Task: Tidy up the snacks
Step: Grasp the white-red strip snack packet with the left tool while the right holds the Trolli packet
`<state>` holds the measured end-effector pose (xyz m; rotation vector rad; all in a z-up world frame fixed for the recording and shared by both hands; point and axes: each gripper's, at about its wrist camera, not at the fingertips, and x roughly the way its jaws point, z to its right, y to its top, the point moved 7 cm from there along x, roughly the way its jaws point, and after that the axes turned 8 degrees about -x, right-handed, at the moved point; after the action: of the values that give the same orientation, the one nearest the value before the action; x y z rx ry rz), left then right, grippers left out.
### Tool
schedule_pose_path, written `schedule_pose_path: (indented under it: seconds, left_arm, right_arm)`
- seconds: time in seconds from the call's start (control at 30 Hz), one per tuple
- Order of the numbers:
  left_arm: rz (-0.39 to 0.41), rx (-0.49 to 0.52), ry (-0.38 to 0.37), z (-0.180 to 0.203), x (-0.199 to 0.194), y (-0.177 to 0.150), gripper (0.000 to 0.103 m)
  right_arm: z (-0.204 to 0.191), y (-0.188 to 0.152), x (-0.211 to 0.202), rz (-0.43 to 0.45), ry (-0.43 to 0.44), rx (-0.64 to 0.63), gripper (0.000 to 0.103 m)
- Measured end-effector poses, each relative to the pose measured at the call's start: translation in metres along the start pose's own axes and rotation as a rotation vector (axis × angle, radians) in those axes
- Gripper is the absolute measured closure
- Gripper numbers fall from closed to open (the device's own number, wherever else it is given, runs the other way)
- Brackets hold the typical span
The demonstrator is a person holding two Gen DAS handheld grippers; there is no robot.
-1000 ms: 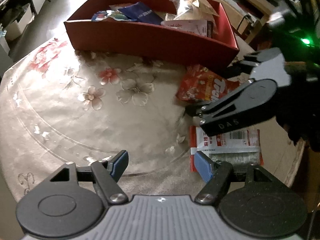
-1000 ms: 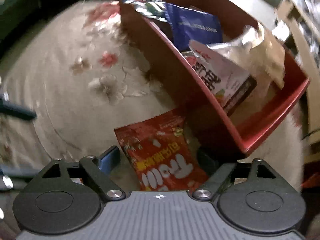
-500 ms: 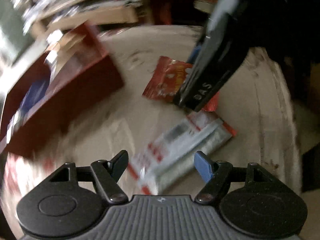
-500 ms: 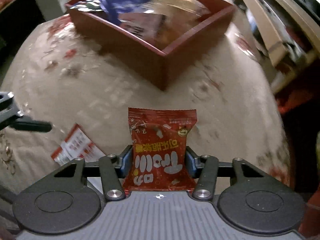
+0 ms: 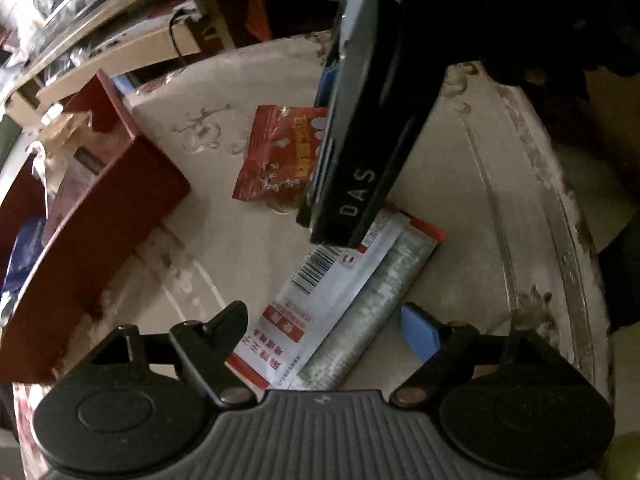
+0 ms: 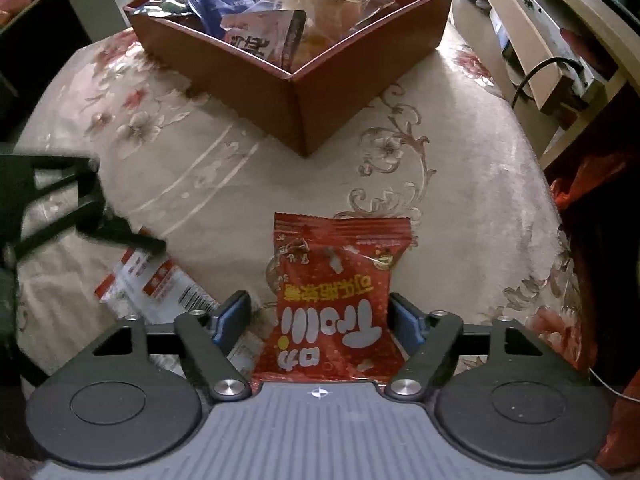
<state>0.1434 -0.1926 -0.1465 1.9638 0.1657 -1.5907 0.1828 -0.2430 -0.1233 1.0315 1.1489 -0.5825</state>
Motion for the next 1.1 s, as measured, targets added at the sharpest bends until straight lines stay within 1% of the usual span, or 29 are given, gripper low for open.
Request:
schedule_pose_path:
  seconds: [0.03, 0.07, 0.1, 0.17, 0.27, 0.33, 0.43, 0.47, 0.5, 0.53, 0.6, 0.67, 0.7, 0.73, 0.77, 0.83, 0.9, 1.0, 1.03, 1.1]
  left_arm:
    - [-0.009, -0.031, -0.012, -0.001, -0.001, -0.001, 0.025]
    - [-0.014, -0.059, -0.020, -0.001, -0.002, -0.003, 0.026]
    - [-0.022, -0.080, -0.020, 0.001, -0.004, -0.008, 0.026]
    - [-0.023, -0.110, -0.017, 0.007, -0.011, -0.020, 0.030]
    - [-0.048, -0.142, -0.052, 0.021, -0.023, -0.045, 0.030]
    - [-0.050, -0.147, -0.058, 0.027, -0.029, -0.052, 0.030]
    - [-0.006, -0.183, -0.011, 0.018, -0.030, -0.041, 0.029]
    - [0.012, -0.186, -0.013, 0.015, -0.030, -0.034, 0.028]
    - [0.022, -0.182, -0.014, 0.011, -0.026, -0.026, 0.027]
    - [0.028, -0.154, -0.020, 0.013, -0.024, -0.019, 0.026]
    - [0.033, -0.054, -0.034, 0.024, -0.016, -0.007, 0.025]
    - [0.003, 0.043, -0.041, 0.037, -0.006, -0.003, 0.025]
    - [-0.012, 0.079, -0.031, 0.041, 0.000, -0.004, 0.022]
    - [-0.001, 0.094, -0.018, 0.042, 0.001, -0.002, 0.019]
    - [-0.001, 0.089, -0.020, 0.040, 0.001, -0.003, 0.021]
    - [-0.014, -0.002, -0.050, 0.033, 0.001, -0.007, 0.027]
    - [-0.028, -0.135, -0.077, 0.024, 0.003, -0.013, 0.029]
    - [-0.032, -0.249, -0.041, 0.017, -0.004, -0.027, 0.034]
    - [-0.041, -0.288, -0.032, 0.014, -0.008, -0.033, 0.037]
    - [-0.048, -0.376, 0.008, 0.003, -0.013, -0.048, 0.038]
  right_arm:
    - [0.000, 0.000, -0.001, -0.001, -0.005, -0.003, 0.023]
    - [0.000, 0.000, -0.001, 0.000, -0.014, -0.004, 0.027]
    - [0.002, 0.000, -0.002, -0.001, -0.028, -0.001, 0.034]
    - [0.006, 0.000, -0.005, 0.001, -0.040, 0.016, 0.041]
    - [0.007, -0.006, -0.007, -0.003, -0.049, 0.018, 0.042]
    - [0.000, -0.012, -0.008, -0.016, -0.058, -0.001, 0.042]
    - [-0.007, -0.023, -0.011, -0.031, -0.061, -0.012, 0.042]
    - [-0.008, -0.025, -0.012, -0.034, -0.065, -0.010, 0.042]
    - [-0.008, -0.027, -0.012, -0.037, -0.064, -0.001, 0.042]
    - [-0.007, -0.029, -0.013, -0.041, -0.063, 0.008, 0.042]
    - [-0.004, -0.032, -0.015, -0.045, -0.076, 0.020, 0.042]
    - [0.001, -0.034, -0.017, -0.050, -0.083, 0.037, 0.041]
    - [0.005, -0.035, -0.016, -0.052, -0.084, 0.051, 0.040]
    - [0.007, -0.036, -0.014, -0.053, -0.078, 0.063, 0.040]
    - [0.008, -0.035, -0.014, -0.051, -0.075, 0.065, 0.040]
    - [0.006, -0.035, -0.013, -0.052, -0.085, 0.051, 0.040]
    - [0.005, -0.035, -0.014, -0.046, -0.084, 0.049, 0.040]
    - [0.003, -0.034, -0.015, -0.041, -0.096, 0.045, 0.041]
    - [0.002, -0.034, -0.015, -0.042, -0.100, 0.041, 0.041]
    - [-0.002, -0.036, -0.016, -0.045, -0.106, 0.034, 0.042]
